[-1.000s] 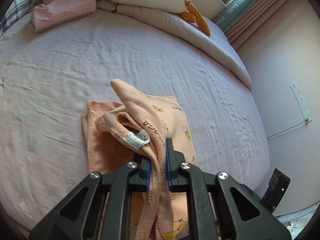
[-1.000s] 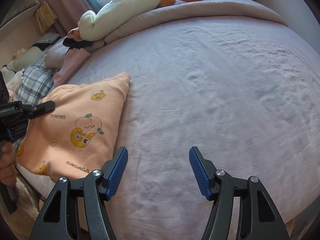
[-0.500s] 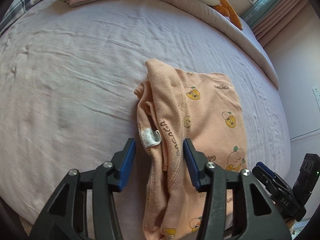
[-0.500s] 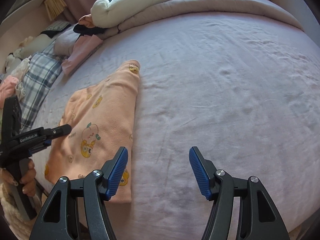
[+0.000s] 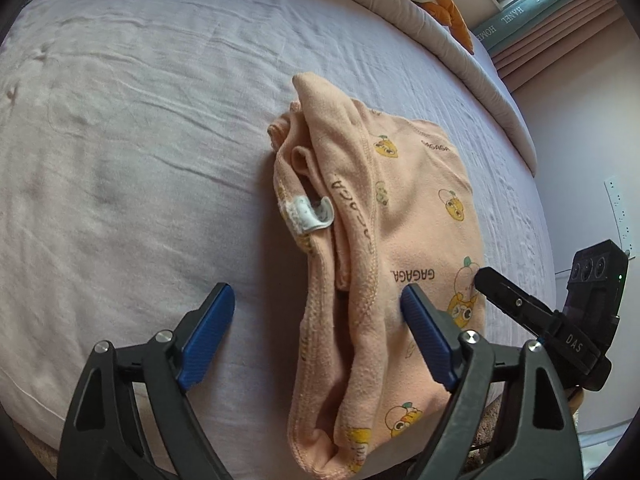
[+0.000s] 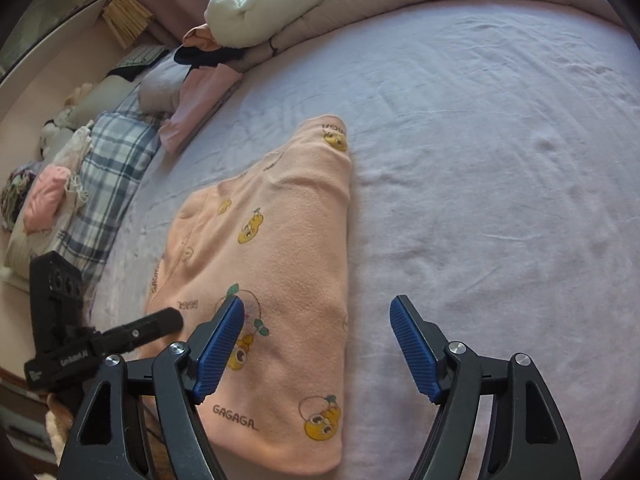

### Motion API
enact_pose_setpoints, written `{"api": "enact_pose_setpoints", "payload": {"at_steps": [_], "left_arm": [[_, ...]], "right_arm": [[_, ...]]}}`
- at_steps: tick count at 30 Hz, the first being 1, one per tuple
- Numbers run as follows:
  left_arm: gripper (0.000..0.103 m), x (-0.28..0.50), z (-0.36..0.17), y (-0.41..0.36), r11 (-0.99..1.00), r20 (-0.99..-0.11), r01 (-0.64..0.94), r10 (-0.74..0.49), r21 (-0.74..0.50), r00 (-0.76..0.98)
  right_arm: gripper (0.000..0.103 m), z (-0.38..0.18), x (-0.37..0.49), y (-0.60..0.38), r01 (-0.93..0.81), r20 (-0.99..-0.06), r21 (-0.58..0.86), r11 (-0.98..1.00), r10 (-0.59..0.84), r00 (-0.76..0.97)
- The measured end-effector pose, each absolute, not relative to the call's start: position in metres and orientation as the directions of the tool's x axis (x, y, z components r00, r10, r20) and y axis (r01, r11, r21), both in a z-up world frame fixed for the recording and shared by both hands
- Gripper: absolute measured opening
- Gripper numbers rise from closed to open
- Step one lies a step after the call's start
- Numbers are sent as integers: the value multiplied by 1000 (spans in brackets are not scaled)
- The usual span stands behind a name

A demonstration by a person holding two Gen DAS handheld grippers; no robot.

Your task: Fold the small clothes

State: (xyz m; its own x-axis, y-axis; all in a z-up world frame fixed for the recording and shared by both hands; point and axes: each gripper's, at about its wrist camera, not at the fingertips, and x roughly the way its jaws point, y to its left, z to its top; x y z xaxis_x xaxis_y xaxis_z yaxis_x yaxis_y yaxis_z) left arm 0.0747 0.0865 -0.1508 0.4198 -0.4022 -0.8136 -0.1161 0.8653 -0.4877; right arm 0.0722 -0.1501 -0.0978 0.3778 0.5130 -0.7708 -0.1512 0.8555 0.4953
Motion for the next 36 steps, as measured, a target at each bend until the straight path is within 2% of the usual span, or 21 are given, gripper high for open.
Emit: {"api": "enact_pose_setpoints", "payload": {"at_steps": [4,9,11,13,14,16,19,21,27,36], "left_arm": [[89,74,-150,82,867,-805,-106,-398,-487,440],[87,80,-152,75,861,-791,-92,-412,-501,453],[72,80,-154,69,851,-779,-73,-438,-520,449],[44,81,-157,61,824,-760,-47,-497,-565,420],[42,82,-159,58,814,-757,-52,-513,-579,405],[36,81,-158,55,817,-760,-55,-507,-574,407],[32,79,-149,48,831,-766,-45,-487,-554,419],[32,77,-141,41,850,-773,-23,-467,-526,429],[31,73,-113,22,859,-751,40,-469,-511,465],[31,85,-81,-15,860,-702,159,-491,-484,517]], "right_arm": [[75,-105,78,-140,-161,-768,517,841,539,346],[75,-106,84,-133,-187,-753,535,824,566,336],[75,-108,86,-129,-192,-752,534,823,567,337],[63,-108,84,-127,-199,-763,504,841,541,354],[59,-108,84,-128,-198,-769,490,849,528,361],[42,-107,83,-131,-193,-762,498,845,533,367],[32,-100,80,-132,-206,-753,495,844,535,382],[30,-93,77,-128,-226,-757,464,856,516,401],[30,-64,69,-134,-275,-727,403,873,488,483],[30,-40,71,-167,-240,-677,368,898,436,592]]}}
